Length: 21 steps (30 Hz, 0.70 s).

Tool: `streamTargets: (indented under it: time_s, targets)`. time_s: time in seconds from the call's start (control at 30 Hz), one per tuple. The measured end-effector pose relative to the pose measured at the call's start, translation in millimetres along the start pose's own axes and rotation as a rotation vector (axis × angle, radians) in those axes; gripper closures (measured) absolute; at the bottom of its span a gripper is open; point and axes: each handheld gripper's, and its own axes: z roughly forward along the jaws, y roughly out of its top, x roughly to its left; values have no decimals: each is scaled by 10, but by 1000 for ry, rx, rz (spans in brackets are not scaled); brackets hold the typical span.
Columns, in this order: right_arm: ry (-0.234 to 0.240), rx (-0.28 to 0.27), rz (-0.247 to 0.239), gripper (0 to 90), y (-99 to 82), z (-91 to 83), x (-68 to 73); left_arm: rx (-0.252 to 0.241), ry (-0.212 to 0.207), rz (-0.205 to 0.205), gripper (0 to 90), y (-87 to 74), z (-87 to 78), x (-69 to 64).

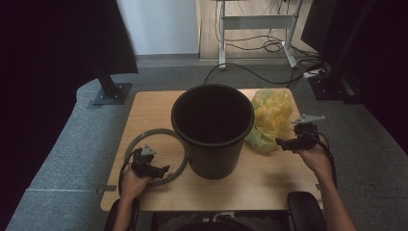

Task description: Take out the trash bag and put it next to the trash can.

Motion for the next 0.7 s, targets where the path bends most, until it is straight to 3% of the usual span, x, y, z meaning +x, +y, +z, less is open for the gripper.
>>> streamTargets:
  time_s: [0.33, 0.57, 0.7]
  targets:
    - [-3, 24, 36, 3, -459, 7, 46, 4, -3, -5, 0, -8, 11, 1]
    - [-19, 73, 57, 4, -776, 235, 101, 7, -1, -8, 0, -20, 5, 11]
    - [-40, 109, 46, 6, -926, 383, 116, 13, 3, -5, 0, -24, 9, 14]
